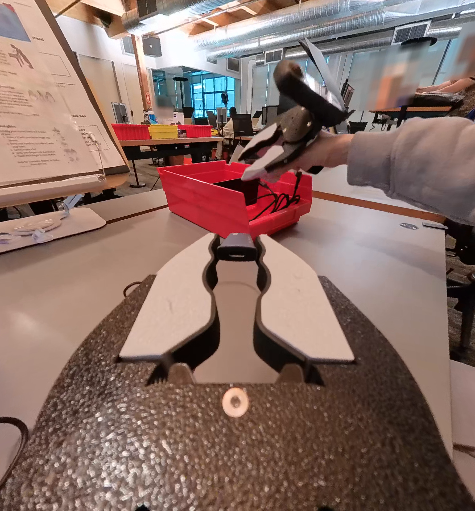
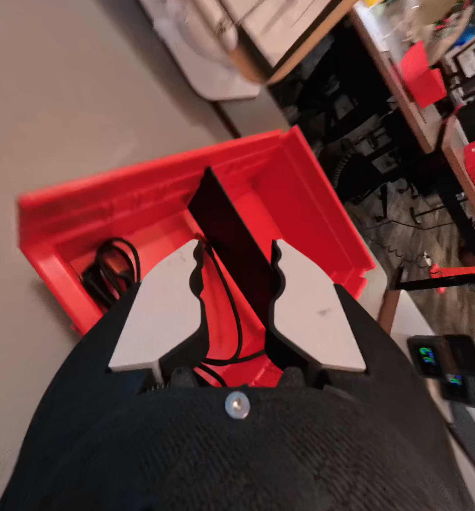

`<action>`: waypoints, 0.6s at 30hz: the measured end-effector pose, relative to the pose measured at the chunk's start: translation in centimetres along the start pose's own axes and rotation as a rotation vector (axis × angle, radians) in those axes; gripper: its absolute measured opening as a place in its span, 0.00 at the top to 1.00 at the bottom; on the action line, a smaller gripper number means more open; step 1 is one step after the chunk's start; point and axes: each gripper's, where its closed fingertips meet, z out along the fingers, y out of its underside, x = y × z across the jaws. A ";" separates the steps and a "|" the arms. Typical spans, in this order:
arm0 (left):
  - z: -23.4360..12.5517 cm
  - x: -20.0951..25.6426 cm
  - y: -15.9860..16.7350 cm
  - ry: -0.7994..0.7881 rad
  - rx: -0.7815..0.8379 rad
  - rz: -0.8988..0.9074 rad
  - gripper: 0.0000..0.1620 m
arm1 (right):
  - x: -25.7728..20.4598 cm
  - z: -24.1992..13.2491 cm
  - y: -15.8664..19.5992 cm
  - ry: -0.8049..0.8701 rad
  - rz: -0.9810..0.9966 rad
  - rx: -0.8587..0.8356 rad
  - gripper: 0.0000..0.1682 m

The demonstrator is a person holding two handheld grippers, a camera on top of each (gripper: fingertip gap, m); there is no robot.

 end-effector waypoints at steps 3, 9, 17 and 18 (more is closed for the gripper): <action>-0.1 0.1 -0.2 0.022 0.004 0.020 0.85 | -4.1 -3.5 -5.8 -0.231 0.213 0.282 0.68; -1.3 2.4 -1.5 0.261 0.107 0.059 0.85 | -19.7 -12.3 -12.3 -0.844 0.139 0.672 0.68; -3.4 4.1 -4.5 0.447 0.222 0.010 0.85 | -26.2 -13.3 -12.9 -0.933 -0.009 0.590 0.74; -3.6 4.2 -4.9 0.457 0.237 0.006 0.85 | -26.2 -13.6 -13.2 -0.943 0.006 0.606 0.79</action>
